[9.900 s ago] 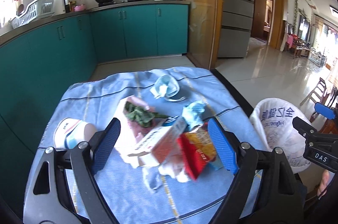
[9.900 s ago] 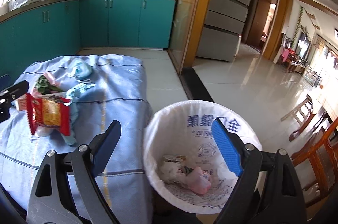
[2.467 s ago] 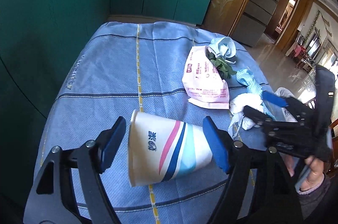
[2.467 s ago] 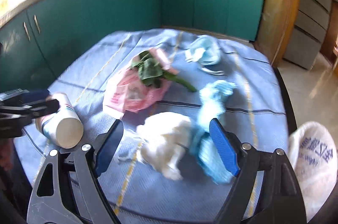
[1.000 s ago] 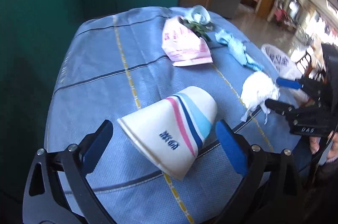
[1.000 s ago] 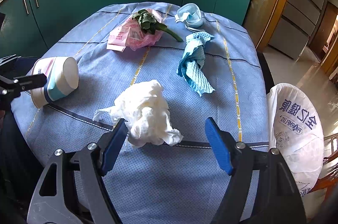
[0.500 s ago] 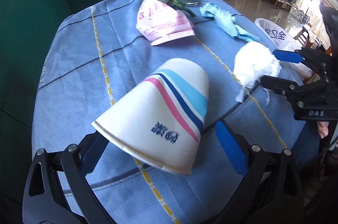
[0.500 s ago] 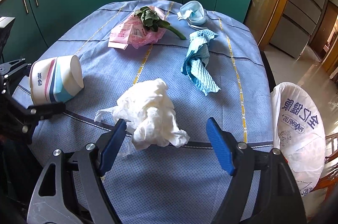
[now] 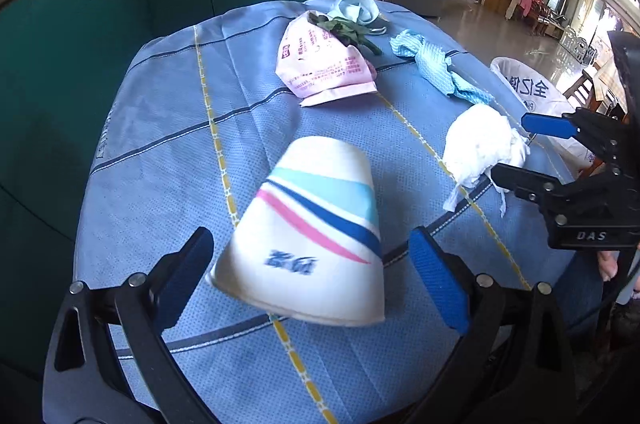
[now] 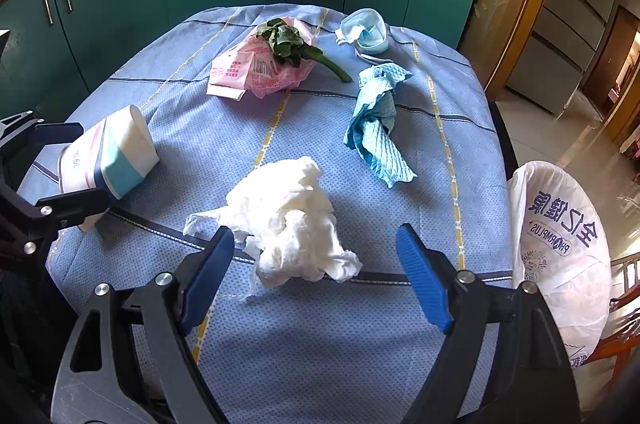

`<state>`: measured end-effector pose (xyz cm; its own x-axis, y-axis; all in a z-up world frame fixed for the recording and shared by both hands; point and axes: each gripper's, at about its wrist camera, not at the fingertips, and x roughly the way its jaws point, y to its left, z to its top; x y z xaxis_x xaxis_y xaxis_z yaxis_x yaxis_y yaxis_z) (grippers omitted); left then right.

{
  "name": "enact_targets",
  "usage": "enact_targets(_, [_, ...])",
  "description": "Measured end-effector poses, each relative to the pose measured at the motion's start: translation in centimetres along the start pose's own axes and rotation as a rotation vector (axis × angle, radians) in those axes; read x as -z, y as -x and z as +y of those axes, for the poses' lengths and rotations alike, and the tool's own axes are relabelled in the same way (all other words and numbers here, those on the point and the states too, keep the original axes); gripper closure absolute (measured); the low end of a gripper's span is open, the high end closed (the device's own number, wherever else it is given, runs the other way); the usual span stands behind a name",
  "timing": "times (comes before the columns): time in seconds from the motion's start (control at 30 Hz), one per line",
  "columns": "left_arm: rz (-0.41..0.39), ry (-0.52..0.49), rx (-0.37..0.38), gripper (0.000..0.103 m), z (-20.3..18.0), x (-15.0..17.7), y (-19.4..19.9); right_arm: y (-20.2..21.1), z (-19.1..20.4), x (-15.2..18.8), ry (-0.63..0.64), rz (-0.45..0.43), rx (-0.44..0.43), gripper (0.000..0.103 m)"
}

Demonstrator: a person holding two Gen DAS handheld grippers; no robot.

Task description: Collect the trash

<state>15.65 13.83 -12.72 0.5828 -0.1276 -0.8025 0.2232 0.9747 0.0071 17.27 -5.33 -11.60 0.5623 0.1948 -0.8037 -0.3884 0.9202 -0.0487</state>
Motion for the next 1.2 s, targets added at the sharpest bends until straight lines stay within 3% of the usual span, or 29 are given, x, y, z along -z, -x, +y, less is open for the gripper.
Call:
enact_targets(0.13, [0.018,-0.033,-0.037,0.006,-0.8,0.2,-1.2,-0.2,0.0,-0.3,0.003,-0.005,-0.009,0.021])
enact_targets(0.27, [0.033,-0.036,-0.075,0.018,-0.6,0.4,-1.7,-1.1,0.4,-0.9,0.007,0.002,-0.014,0.021])
enact_targets(0.67, [-0.014,0.038,-0.084,0.02,1.6,1.1,-0.2,-3.2,2.9,-1.5,0.067,0.013,-0.02,0.021])
enact_targets(0.7, [-0.024,0.049,-0.085,0.02,1.7,1.1,0.0,-3.2,3.0,-1.5,0.07,0.01,-0.019,0.023])
enact_targets(0.77, [-0.036,0.067,-0.088,0.02,2.1,1.1,0.3,-3.1,3.2,-1.5,0.073,0.009,-0.035,0.045])
enact_targets(0.87, [-0.062,0.092,-0.088,0.02,2.4,1.0,0.7,-2.9,3.2,-1.5,0.081,0.003,-0.038,0.053])
enact_targets(1.2, [-0.092,0.104,-0.077,0.02,1.7,0.4,1.3,-1.5,1.6,-1.0,0.039,-0.026,-0.02,0.058])
